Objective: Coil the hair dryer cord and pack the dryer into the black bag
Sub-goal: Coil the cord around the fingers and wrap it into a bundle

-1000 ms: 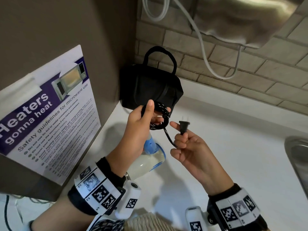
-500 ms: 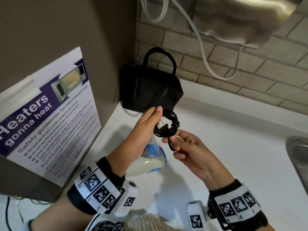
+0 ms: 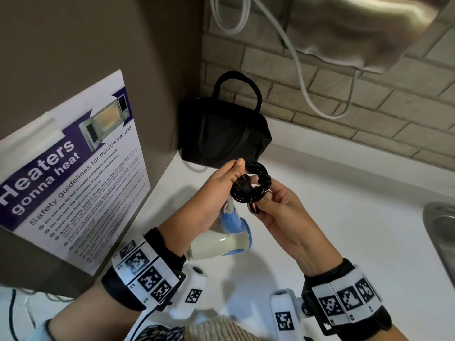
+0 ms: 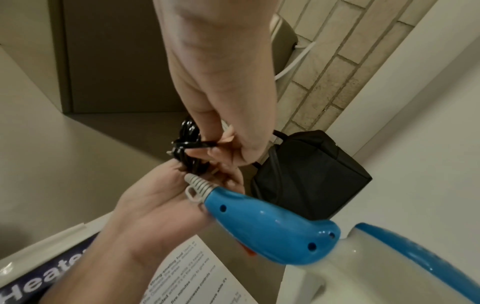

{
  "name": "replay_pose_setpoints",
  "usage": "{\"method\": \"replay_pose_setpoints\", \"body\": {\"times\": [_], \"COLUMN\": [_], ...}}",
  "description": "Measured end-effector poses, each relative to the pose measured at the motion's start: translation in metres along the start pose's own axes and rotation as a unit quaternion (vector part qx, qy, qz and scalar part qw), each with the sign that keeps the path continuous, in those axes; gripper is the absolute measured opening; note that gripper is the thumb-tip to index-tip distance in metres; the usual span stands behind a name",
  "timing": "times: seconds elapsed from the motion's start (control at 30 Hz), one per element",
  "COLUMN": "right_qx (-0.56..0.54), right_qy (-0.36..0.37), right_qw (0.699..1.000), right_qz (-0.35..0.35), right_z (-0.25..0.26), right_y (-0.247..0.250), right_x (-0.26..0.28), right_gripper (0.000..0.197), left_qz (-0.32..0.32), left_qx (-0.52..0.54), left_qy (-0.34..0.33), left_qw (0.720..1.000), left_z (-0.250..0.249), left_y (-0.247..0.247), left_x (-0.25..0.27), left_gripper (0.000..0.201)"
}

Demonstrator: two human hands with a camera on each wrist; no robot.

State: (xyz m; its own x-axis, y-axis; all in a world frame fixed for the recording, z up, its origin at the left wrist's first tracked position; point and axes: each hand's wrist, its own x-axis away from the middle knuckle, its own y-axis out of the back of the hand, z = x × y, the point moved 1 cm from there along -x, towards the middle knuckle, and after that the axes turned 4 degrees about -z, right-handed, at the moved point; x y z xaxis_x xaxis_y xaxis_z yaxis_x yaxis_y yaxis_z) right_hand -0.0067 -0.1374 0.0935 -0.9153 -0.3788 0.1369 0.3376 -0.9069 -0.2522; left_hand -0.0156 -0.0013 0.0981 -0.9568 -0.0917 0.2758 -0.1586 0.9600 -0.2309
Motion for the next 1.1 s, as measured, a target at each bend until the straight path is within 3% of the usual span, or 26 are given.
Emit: {"method": "replay_pose_setpoints", "body": {"times": [0.17,0.27,0.4,0.53,0.63,0.73,0.83,0.97,1.1], "right_qx": [0.097,0.149,0.285,0.373,0.441,0.451,0.4,0.278,0.247], "right_qy": [0.082,0.126,0.208,0.208,0.222,0.286,0.305,0.207,0.17], "right_qw": [0.991,0.981,0.936,0.903,0.868,0.841,0.858,0.929,0.948], "right_qz": [-0.034,-0.017,-0.004,-0.04,-0.051,-0.094,-0.104,-0.127,-0.105], "right_z": [0.001,0.01,0.016,0.015,0.015,0.023,0.039,0.046,0.048], "right_y": [-0.004,-0.01,-0.021,-0.021,-0.02,-0.02,-0.019,-0.012,-0.011], "right_x": [0.008,0.018,0.022,0.016,0.012,0.011,0.007,-0.005,-0.005], "right_gripper": [0.026,0.027,0.028,0.022,0.016,0.021,0.025,0.016,0.007], "left_qz": [-0.018,-0.015,0.001,0.012,0.028,0.028,0.032,0.05,0.084], "left_qx": [-0.001,0.001,0.016,0.031,0.002,-0.047,-0.109,-0.183,-0.165], "left_qy": [-0.003,-0.007,-0.007,0.021,0.004,-0.026,-0.067,-0.114,-0.088], "left_qw": [1.0,1.0,1.0,0.999,1.0,0.998,0.991,0.975,0.979], "left_z": [-0.002,-0.001,-0.003,0.001,0.002,0.002,0.004,-0.005,-0.002], "left_y": [0.003,0.004,0.002,0.003,0.003,0.002,0.001,0.002,0.008], "left_x": [0.0,-0.002,0.0,0.001,0.002,0.003,0.004,0.009,0.007], "left_gripper": [0.034,0.037,0.034,0.036,0.034,0.032,0.034,0.031,0.04]}}
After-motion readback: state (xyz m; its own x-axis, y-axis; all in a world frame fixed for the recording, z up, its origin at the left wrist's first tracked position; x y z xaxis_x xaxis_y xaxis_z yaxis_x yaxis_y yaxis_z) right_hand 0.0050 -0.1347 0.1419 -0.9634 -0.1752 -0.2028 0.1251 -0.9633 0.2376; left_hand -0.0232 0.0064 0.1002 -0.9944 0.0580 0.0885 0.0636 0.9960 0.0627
